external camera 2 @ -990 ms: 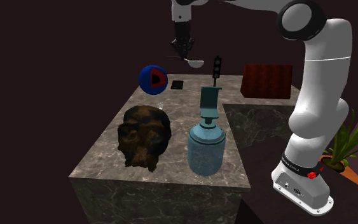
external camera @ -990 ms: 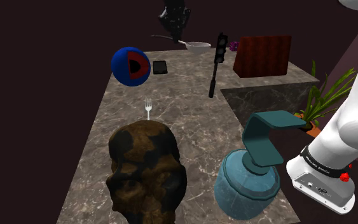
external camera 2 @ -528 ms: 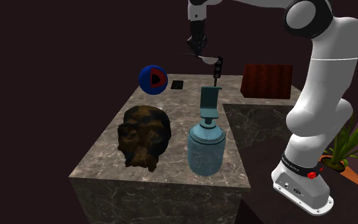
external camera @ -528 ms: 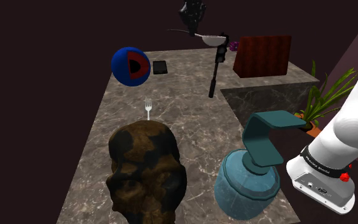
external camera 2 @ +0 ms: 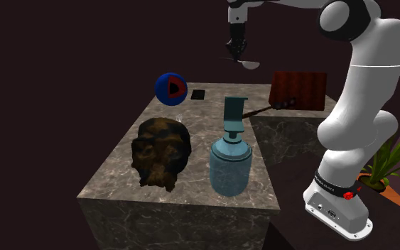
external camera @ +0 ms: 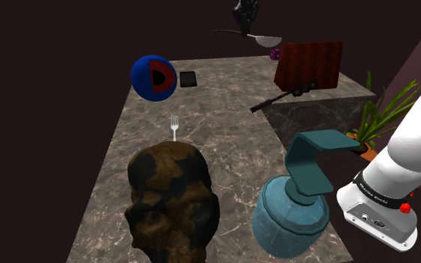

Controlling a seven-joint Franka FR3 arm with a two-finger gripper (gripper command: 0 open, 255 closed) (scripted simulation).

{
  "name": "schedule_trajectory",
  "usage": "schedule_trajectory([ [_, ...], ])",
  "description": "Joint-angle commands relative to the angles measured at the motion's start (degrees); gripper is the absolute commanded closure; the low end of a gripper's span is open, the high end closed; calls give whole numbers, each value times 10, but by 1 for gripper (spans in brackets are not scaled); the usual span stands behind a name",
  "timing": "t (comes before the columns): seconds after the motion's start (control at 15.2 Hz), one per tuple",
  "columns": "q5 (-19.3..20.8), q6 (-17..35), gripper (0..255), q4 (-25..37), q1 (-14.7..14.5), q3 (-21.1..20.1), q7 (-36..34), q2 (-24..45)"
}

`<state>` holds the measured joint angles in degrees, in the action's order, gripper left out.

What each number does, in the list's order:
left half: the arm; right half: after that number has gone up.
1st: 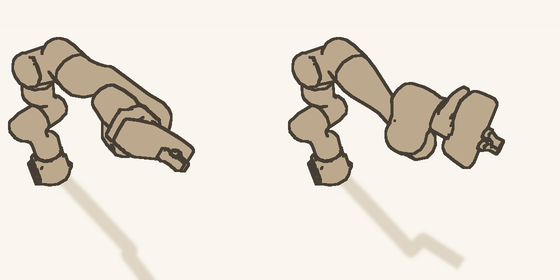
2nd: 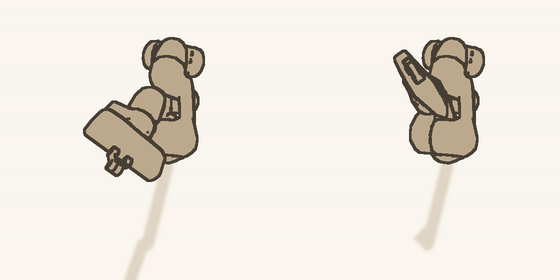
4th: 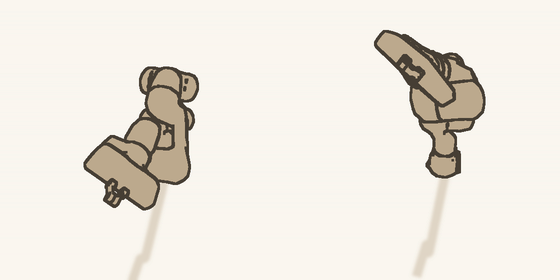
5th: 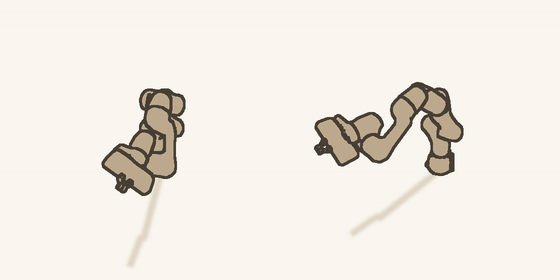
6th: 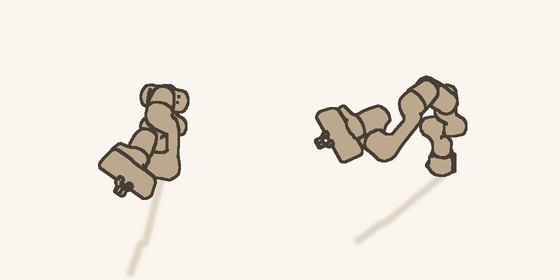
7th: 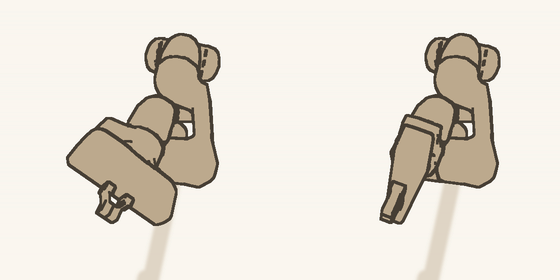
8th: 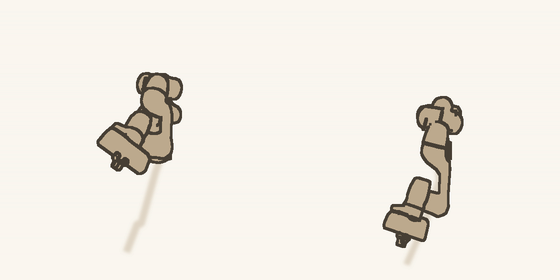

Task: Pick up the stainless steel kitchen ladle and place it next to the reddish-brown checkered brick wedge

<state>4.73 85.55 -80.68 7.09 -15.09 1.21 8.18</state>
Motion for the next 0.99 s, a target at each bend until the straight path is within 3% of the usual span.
schedule_trajectory([
  [0.0, -1, 0, 255, -1, 16, 11, 28, -2],
  [0.59, 4, -7, 255, 50, 76, 55, 133, 35],
  [0.92, 2, 38, 255, -7, 78, 55, 132, 22],
])
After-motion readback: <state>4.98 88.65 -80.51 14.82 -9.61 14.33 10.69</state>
